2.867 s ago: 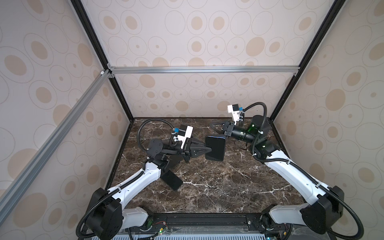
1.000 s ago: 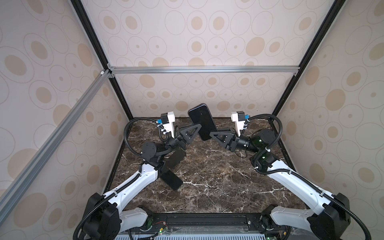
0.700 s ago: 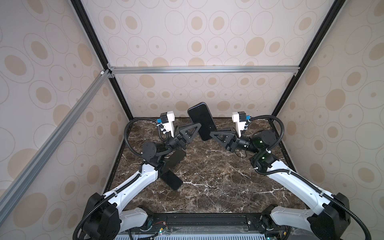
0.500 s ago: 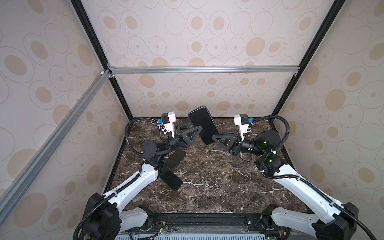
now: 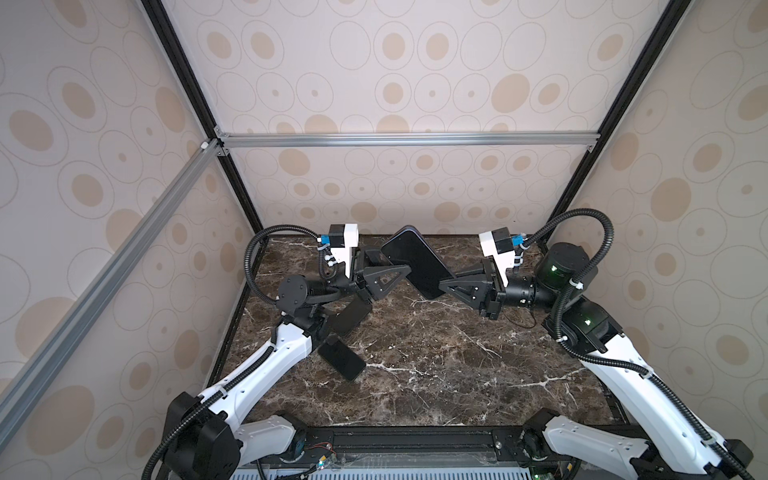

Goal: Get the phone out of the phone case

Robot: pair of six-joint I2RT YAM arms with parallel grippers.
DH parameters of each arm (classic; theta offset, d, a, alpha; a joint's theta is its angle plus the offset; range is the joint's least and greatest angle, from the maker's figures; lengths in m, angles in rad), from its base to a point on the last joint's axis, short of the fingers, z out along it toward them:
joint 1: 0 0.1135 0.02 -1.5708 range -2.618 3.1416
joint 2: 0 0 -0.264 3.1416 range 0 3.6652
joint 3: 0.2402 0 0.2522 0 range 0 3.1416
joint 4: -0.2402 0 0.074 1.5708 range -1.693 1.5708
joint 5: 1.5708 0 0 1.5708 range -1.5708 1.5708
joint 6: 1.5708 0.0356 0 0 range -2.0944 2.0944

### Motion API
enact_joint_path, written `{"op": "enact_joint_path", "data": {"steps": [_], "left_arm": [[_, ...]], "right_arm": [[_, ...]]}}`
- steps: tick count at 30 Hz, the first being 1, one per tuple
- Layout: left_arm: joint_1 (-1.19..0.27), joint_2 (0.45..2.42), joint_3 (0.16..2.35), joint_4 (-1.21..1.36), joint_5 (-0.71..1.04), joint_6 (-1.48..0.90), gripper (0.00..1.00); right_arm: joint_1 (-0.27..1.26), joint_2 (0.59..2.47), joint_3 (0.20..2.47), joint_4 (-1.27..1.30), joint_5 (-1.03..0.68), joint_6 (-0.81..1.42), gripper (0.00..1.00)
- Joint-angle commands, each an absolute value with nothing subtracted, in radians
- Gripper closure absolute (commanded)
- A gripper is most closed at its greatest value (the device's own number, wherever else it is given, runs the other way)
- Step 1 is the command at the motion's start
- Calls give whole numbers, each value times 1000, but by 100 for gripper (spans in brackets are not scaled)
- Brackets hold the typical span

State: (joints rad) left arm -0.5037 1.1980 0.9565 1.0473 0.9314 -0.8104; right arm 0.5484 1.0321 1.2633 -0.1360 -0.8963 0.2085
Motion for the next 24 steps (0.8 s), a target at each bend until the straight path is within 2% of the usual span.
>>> {"op": "enact_joint_path", "data": {"steps": [1, 6, 19, 22, 23, 24], "left_arm": [[-494, 1159, 1007, 969, 959, -719, 54], [-494, 1144, 1023, 895, 965, -662, 58], [-493, 1140, 1012, 931, 1015, -675, 100], [-494, 1138, 1005, 954, 1009, -686, 100], [-494, 1138, 1002, 972, 1007, -696, 100], [-494, 1141, 996, 997, 1006, -710, 100]], "right_arm": [[545, 1003, 1320, -251, -928, 93, 100], [539, 1008, 1362, -345, -925, 41, 100], [537, 986, 1351, -350, -904, 40, 100], [537, 985, 1356, -349, -896, 44, 100], [537, 984, 1356, -342, -896, 51, 97], [538, 981, 1355, -325, -895, 60, 85]]}}
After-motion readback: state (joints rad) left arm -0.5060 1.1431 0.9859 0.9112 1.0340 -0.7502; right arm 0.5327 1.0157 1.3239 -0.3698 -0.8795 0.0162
